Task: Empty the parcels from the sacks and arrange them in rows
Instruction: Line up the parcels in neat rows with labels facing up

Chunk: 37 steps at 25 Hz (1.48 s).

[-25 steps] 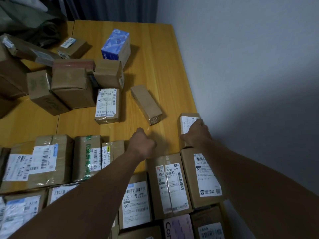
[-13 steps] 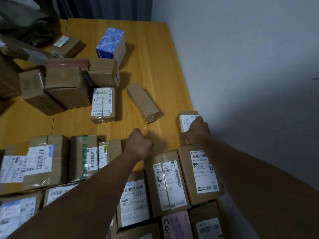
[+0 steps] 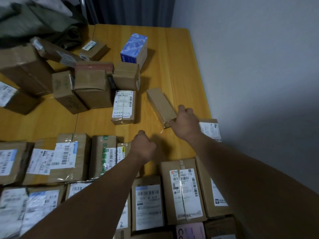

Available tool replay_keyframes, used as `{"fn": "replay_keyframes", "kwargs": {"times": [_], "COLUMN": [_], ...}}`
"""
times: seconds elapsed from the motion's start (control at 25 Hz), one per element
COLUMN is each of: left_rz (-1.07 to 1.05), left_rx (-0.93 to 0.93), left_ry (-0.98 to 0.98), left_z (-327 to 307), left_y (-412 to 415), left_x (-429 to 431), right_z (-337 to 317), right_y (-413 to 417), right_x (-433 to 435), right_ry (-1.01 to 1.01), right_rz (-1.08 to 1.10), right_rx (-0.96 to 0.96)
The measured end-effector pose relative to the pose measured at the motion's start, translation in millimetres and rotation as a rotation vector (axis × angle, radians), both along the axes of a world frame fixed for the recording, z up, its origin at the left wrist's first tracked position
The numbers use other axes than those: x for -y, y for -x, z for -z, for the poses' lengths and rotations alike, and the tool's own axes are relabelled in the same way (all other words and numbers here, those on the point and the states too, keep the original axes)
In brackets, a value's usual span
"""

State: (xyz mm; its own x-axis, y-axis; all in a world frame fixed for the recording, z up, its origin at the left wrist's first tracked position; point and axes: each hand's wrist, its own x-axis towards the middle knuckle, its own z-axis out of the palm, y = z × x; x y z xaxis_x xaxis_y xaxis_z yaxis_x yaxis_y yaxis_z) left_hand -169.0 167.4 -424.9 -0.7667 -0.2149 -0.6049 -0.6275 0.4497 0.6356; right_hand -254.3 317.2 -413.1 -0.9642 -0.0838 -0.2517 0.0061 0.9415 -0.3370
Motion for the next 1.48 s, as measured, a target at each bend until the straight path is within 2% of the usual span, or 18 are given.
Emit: {"fn": "replay_keyframes", "kwargs": {"times": [0.16, 0.32, 0.64, 0.84, 1.0, 1.16, 1.24, 1.32, 1.4, 1.48], "left_rz": [-0.085, -0.153, -0.13, -0.11, -0.21, -0.453, -0.486, -0.503, -0.51, -0.515], "left_rx": [-0.037, -0.044, 0.015, -0.033, -0.081, -0.052, -0.055, -0.073, -0.074, -0.064], "left_ry": [0.036, 0.058, 0.042, 0.015, -0.162, -0.573, -0.62, -0.612, -0.606, -0.636], "left_z": [2, 8, -1, -21, -52, -86, -94, -97, -100, -102], "left_y": [-6, -17, -27, -33, -33, -32, -36, -43, -51, -55], "left_x": [29, 49, 49, 47, 39, 28, 30, 34, 40, 46], "right_z": [15, 26, 15, -11, -37, -59, -71, -81, -86, -88], "right_y": [4, 6, -14, -37, -66, -99, -105, -108, -111, -113], "right_x": [30, 40, 40, 42, 49, 59, 64, 67, 66, 60], "right_ry": [0.061, -0.002, 0.129, 0.223, 0.126, 0.158, 0.241, 0.415, 0.576, 0.58], "right_rz": [0.089, 0.13, 0.241, 0.263, 0.212, 0.06, -0.013, -0.055, -0.015, 0.086], "right_rx": [0.084, 0.1, 0.325, 0.397, 0.246, 0.126, 0.1, 0.122, 0.176, 0.112]}}
